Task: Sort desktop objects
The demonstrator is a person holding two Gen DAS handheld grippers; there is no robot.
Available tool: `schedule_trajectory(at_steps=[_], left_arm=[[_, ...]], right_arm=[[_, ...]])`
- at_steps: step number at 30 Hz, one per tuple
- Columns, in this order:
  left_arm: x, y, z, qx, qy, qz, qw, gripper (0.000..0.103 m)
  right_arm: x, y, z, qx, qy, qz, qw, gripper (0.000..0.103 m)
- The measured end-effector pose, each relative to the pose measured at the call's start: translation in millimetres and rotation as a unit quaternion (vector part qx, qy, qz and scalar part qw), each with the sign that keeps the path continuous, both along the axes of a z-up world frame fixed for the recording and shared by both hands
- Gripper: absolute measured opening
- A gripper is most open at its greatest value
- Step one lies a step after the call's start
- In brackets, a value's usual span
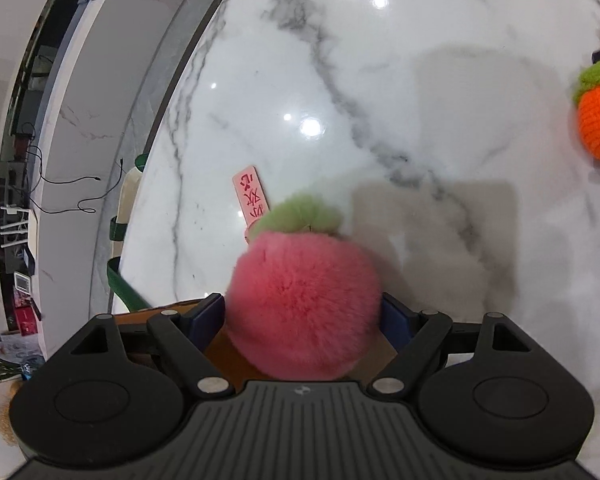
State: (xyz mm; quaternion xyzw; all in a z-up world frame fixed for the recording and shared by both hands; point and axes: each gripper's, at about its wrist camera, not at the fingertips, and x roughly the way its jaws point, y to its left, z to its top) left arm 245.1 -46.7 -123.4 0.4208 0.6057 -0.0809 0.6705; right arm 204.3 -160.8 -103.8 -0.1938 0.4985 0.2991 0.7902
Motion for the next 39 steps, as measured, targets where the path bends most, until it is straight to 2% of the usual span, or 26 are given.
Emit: schedule_trajectory(at_steps=[5,6,8,9,11,16,23,39], left_arm=[[-0.5,0.3,-0.5,0.013,-0.005,-0.008,0.9999,0.089],[-0.5,0.1,-0.4,0.018,-0.008,-0.012,0.9997,0.084],[0.2,-0.3,1.2,0.01,-0.002,-0.013,0.9999,0.056],[2.8,1.2,2.8,-0.008,0.015,0.006,0.9998,0.051],[4.4,0.4,5.5,-0.018,0.014,0.011,0.9997,0.05],[1.9,-3.4,4.8,-0.013,0.01,0.006,0.9999,0.048],[4.7,-4.0,19.2,-0.059,0.007,0.02,0.998,0.047],[-4.7,-14.8,58.5,-0.106,-0.016,0.017,0.9941,0.045]], right_arm=[[0.3,3.0,-2.5,-0.003,-0.001,0.002,1.0,0.055],[0.9,3.0,-2.9,-0.002,-0.001,0.002,1.0,0.055],[1.2,2.8,-3.0,-0.002,0.0,0.001,1.0,0.054],[1.4,2.7,-3.2,-0.002,0.0,0.001,1.0,0.054],[1.4,2.0,-3.1,-0.002,0.001,0.001,1.0,0.054],[1.6,1.9,-2.1,-0.002,0.003,0.0,1.0,0.054],[0.4,-3.6,3.0,0.004,0.002,-0.004,1.0,0.054],[-5.2,-17.9,28.9,0.005,-0.017,-0.013,1.0,0.054]])
